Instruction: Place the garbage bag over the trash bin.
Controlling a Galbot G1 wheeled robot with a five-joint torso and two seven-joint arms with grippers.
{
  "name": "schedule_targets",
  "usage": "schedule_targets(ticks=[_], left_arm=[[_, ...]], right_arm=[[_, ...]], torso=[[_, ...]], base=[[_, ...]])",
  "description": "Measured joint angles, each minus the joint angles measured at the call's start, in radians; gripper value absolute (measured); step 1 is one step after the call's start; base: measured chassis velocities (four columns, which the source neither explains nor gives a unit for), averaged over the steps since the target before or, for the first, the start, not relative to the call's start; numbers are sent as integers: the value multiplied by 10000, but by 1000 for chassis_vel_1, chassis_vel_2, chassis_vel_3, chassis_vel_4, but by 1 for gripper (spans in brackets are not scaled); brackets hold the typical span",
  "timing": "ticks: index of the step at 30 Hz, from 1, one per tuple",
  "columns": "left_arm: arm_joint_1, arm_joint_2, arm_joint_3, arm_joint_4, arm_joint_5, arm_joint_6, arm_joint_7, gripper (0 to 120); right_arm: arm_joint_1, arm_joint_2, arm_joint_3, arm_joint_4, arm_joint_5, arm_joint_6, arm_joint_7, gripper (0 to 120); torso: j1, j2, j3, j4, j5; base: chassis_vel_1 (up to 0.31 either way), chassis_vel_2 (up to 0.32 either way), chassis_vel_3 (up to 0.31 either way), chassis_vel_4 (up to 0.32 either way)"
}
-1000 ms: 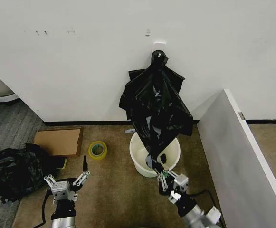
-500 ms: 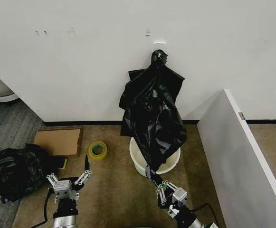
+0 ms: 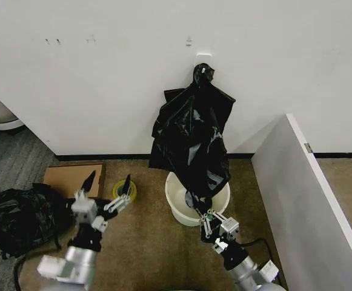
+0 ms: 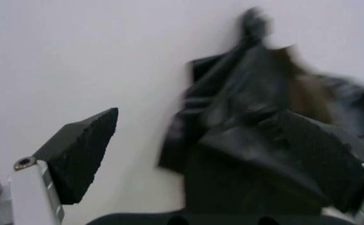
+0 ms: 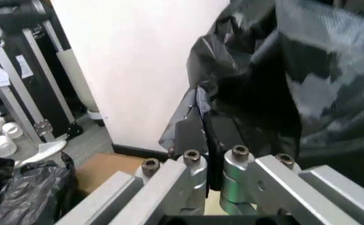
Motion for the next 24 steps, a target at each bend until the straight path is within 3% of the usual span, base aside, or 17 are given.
schedule_targets(ticks=[4,5,6,9,12,13,17,19,24], left_arm=[[-544,1908,0,-379,-790,122,452,100],[-544,1908,0,-379,-790,122,452,100],[-628,2435,-29,-478,-1054,182,535,100],[-852,3466,-166,-698,-1688,407,618,100],[-1974,4152,404,-636,-2324,790,617,100],[-1974,4152,404,-636,-2324,790,617,100],[-4021,4528,1889,-203,-2698,1199,544,100],[-5259,4588,3067,135,-2987,1404,525,100],[-6885,4499,4583,738,-2940,1895,486,99]], right_arm=[[416,2,-278,-165,-84,-70,23,0],[416,2,-278,-165,-84,-70,23,0],[543,1,-387,-232,-114,-79,24,0],[807,3,-693,-402,-207,-87,5,0],[807,58,-798,-468,-358,-63,-31,0],[807,58,-798,-468,-358,-63,-31,0],[785,128,-767,-479,-411,-37,-38,0],[772,139,-714,-474,-419,-28,-41,0],[722,159,-626,-462,-448,8,-59,0]], torso=[[0,0,0,9,2],[0,0,0,9,2],[0,0,0,1,-2],[0,0,0,10,5],[0,0,-1,4,2],[0,0,-1,4,2],[0,0,-1,2,3],[1,-1,0,4,2],[1,-1,-1,1,5]], base=[[0,0,0,0],[0,0,0,0],[0,0,0,0],[0,0,0,0],[0,0,0,0],[0,0,0,0],[0,0,0,0],[0,0,0,0],[0,0,0,0]])
